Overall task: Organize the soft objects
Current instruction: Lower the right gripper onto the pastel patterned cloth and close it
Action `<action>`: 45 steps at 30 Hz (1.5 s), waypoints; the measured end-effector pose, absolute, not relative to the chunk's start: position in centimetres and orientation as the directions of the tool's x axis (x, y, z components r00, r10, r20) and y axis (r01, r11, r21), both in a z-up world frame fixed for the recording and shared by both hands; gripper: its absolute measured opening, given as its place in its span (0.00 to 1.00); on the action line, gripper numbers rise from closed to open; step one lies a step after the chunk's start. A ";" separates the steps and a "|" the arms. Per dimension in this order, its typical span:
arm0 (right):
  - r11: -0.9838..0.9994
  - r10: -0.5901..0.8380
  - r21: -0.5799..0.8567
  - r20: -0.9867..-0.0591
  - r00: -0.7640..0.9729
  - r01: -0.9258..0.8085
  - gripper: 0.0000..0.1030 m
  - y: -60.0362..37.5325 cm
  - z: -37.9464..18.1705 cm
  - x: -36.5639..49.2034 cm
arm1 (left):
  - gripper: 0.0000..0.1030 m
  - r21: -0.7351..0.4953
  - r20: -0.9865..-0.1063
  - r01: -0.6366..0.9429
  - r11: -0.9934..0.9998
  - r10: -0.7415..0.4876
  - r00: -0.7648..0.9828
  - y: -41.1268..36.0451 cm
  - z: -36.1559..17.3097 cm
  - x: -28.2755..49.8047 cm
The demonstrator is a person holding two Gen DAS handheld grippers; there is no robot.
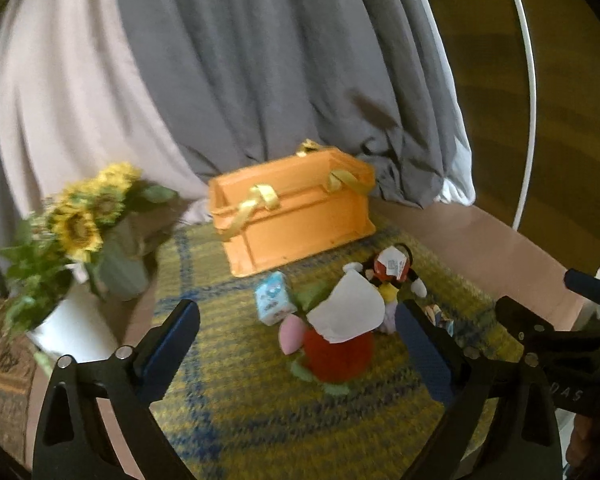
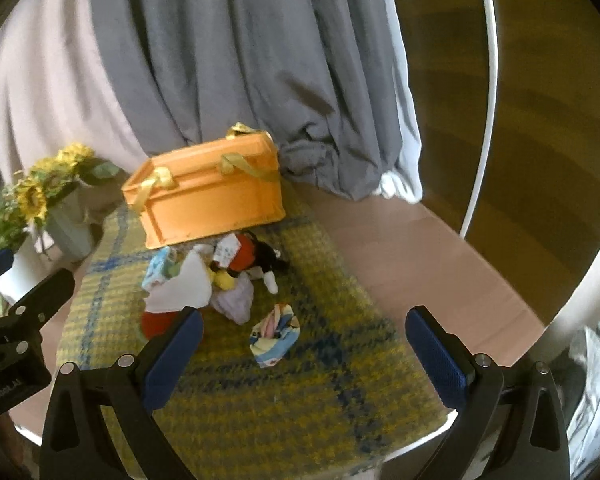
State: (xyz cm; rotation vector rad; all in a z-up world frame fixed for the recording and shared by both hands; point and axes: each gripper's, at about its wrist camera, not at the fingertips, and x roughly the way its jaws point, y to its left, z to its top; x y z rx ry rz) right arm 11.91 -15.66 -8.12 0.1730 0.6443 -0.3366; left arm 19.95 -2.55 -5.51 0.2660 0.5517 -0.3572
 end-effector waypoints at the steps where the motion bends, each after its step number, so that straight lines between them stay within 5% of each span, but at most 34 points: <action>1: 0.928 -0.252 0.061 -0.625 0.739 0.368 0.99 -15.7 -8.6 12.4 | 0.94 0.144 -0.569 0.417 0.897 -0.270 0.777 -2.8 -5.9 20.7; 17: 0.908 -0.244 0.058 -0.734 0.634 0.416 0.99 -15.2 -15.6 17.3 | 0.90 0.120 -0.707 0.631 0.767 -0.380 0.596 -7.2 -11.9 27.6; 25: 0.894 -0.221 0.101 -0.748 0.625 0.436 0.86 -16.2 -18.3 18.6 | 0.85 0.129 -0.744 0.658 0.742 -0.366 0.559 -8.7 -14.2 29.2; 31: 0.904 -0.207 0.098 -0.752 0.626 0.417 0.80 -16.0 -19.4 19.7 | 0.65 0.103 -0.767 0.653 0.751 -0.358 0.532 -8.9 -15.3 30.1; 39: 0.904 -0.153 0.148 -0.765 0.626 0.401 0.47 -16.1 -20.3 20.4 | 0.24 0.035 -0.757 0.638 0.769 -0.397 0.519 -8.0 -14.9 29.9; 45: 0.903 -0.164 0.146 -0.751 0.639 0.403 0.40 -15.7 -19.6 20.0 | 0.11 0.032 -0.724 0.634 0.773 -0.419 0.548 -7.3 -14.0 29.2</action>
